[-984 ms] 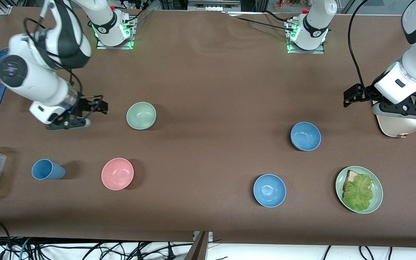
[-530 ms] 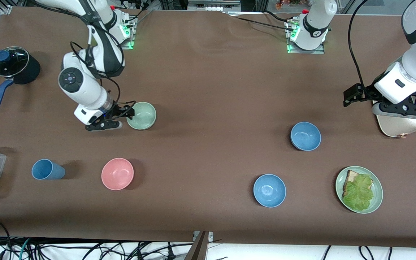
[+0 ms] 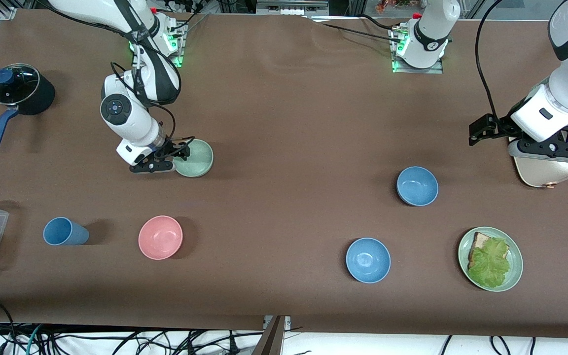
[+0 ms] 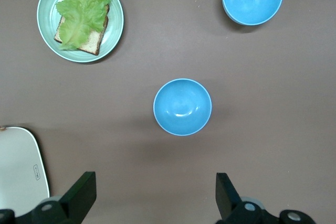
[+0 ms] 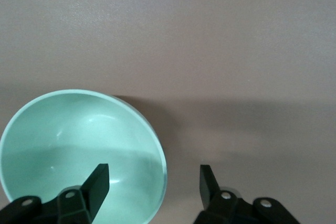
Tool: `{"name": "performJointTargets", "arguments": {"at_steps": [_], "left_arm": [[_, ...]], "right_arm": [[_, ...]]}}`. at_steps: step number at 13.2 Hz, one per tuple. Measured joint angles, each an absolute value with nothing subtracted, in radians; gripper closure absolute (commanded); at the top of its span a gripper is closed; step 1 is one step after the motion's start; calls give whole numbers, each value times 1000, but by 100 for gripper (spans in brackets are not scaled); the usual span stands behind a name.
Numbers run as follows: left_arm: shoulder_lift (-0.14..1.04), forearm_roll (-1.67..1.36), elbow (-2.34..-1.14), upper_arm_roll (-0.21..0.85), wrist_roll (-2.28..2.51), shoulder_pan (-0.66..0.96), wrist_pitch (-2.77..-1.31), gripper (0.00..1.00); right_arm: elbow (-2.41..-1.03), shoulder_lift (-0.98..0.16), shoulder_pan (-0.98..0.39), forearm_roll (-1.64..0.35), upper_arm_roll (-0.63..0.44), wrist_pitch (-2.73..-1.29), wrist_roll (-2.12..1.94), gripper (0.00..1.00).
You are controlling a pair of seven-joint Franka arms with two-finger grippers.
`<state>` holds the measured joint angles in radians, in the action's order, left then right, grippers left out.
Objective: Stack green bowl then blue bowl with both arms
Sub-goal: 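Grasp the green bowl rim and slide it toward the table middle, then release the green bowl and withdraw the right gripper to rest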
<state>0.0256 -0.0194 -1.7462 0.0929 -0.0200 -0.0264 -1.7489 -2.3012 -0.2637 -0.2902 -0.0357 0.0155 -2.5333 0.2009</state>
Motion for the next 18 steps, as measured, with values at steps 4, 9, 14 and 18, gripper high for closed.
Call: {"name": "performJointTargets", "arguments": {"at_steps": [4,9,14,18], "left_arm": [[26,-19,-1746,93,-20,-26,-1749,0],[26,-19,-1746,93,-20,-26,-1749,0],[26,-19,-1746,93,-20,-26,-1749,0],[26,-19,-1746,93,-20,-26,-1749,0]], "right_arm": [[-2306,-292,-290,-36,16,-2564,215,79],[-2270,-287,-290,-36,69,-2530,314,100],[-2061,-326,-410,-36,156,-2374,676,100],[-1876,-488,-596,-36,160,-2377,983,100]]}}
